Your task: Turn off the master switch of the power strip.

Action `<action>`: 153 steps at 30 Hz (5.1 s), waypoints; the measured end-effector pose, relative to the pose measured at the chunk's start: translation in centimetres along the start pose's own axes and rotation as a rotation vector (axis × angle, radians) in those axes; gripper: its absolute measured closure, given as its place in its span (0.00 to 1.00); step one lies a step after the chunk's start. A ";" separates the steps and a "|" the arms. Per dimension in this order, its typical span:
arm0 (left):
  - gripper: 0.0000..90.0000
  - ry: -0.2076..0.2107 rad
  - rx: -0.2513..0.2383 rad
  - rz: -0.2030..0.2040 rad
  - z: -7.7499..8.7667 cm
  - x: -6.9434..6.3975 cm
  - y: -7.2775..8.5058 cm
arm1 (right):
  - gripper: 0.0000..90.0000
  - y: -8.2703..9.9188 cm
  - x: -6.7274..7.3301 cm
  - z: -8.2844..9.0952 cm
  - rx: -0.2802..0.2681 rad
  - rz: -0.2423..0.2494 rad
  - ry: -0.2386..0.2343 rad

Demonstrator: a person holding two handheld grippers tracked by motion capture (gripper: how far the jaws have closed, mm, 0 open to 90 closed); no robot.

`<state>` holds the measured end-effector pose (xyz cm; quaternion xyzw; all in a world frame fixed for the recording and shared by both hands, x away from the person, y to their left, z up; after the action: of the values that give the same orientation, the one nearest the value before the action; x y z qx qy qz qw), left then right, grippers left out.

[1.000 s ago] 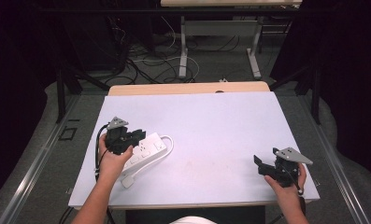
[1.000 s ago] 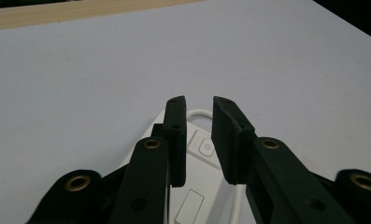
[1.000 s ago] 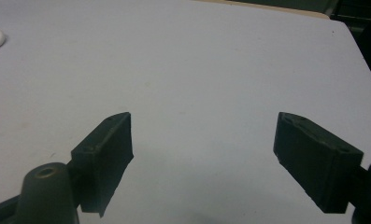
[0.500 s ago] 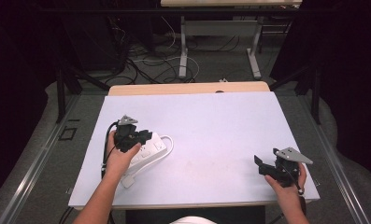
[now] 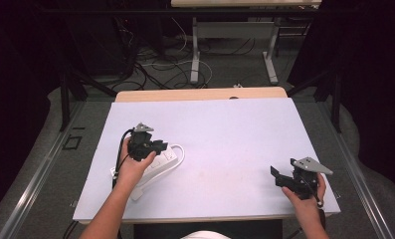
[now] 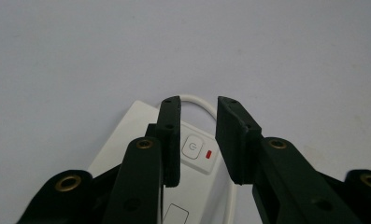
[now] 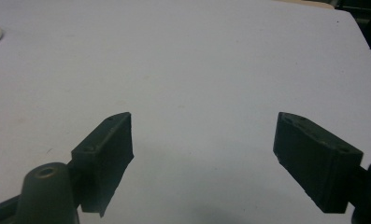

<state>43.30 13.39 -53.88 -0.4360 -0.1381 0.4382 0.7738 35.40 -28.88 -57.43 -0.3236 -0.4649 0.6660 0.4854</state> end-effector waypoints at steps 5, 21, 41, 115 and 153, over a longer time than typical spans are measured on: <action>0.83 0.002 0.029 0.005 -0.6 -0.2 0.3 | 0.21 0.1 -0.1 -0.1 0.004 -0.007 0.000; 1.00 -0.032 0.085 0.010 -2.4 -0.5 1.1 | 0.22 0.3 -0.4 -0.1 0.022 -0.018 0.009; 1.00 -0.080 0.141 0.030 -4.0 -0.8 2.2 | 0.22 0.4 -0.6 -0.1 0.027 -0.012 0.002; 0.59 -0.015 0.109 0.054 -3.8 -0.2 1.9 | 0.22 0.3 -0.4 -0.7 0.012 -0.027 -0.014; 0.04 -0.023 -0.003 0.013 1.0 -1.6 0.2 | 0.22 -0.2 0.1 -0.5 -0.005 -0.007 -0.020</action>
<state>41.67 12.72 -53.14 -0.4332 -0.1447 0.4480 0.7685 35.86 -28.62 -57.44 -0.3165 -0.4724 0.6665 0.4820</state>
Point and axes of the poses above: each handheld gripper's, and its own axes: z roughly backward along the jaws, y roughly out of its underside, x roughly to its left, the point moved 7 cm from there along -z, roughly forward along the jaws, and after that the axes turned 7 degrees about -x, right-handed, at the moved point
